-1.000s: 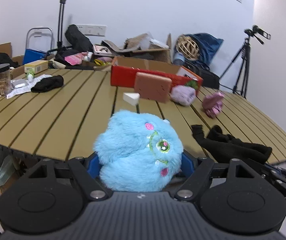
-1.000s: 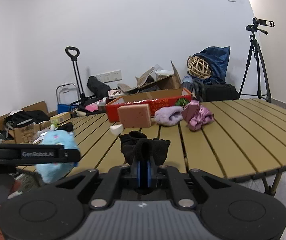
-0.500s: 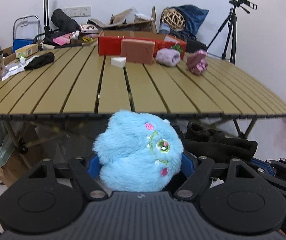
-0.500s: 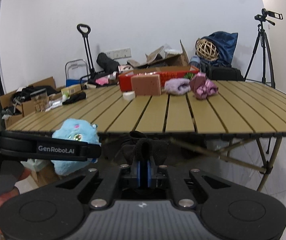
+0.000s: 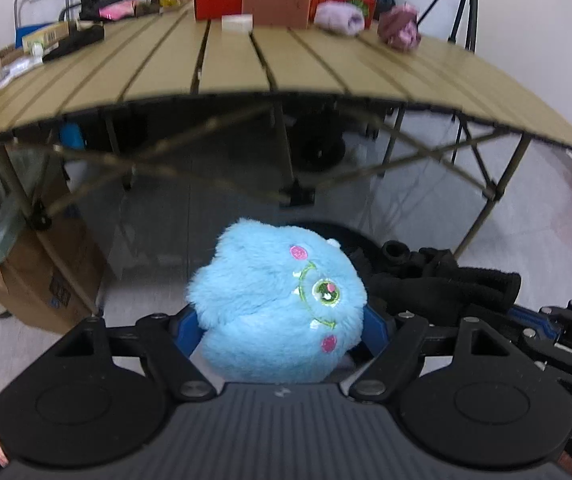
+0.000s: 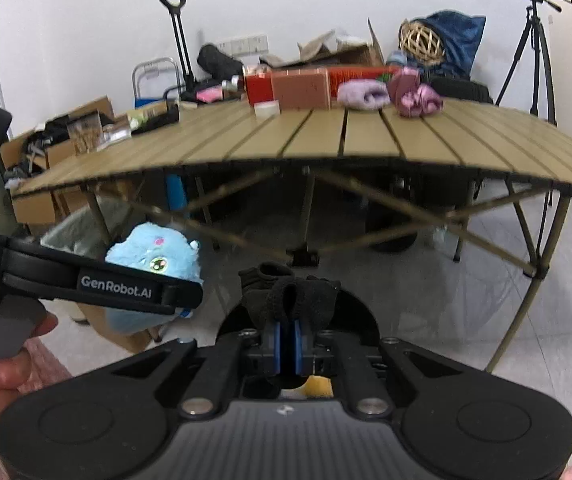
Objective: Collect trash
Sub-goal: 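Carry the blue plush and black glove down over the black bin, then lower the black glove into the bin and open the right gripper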
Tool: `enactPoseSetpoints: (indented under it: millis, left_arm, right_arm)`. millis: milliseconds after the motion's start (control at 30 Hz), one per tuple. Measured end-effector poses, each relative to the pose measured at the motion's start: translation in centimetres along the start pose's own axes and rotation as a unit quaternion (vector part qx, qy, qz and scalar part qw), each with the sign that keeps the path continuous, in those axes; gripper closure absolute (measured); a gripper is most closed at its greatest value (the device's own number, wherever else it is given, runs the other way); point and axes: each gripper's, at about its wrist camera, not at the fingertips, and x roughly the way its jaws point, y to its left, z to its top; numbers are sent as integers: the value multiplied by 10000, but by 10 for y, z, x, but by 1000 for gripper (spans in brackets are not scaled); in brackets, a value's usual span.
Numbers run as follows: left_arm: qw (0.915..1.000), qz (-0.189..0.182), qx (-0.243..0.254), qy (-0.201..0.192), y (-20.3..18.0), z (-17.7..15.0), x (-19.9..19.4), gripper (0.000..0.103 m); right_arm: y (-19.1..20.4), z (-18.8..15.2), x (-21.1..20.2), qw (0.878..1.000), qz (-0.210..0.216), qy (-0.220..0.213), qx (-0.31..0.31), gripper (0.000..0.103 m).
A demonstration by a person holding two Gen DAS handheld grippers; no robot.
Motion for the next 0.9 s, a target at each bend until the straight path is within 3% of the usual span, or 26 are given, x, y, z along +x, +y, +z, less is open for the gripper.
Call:
enactPoseSetpoints:
  millis: [400,900]
  left_arm:
    - [9967,137,31,803,12,-28,33,25]
    - [9891,290,-54,1445,27,-43,69,25]
  right_arm:
    - [-5,-31,23,9964,-142,832,68,97]
    - [-14,-60,54,9847,-308,1709,127,97]
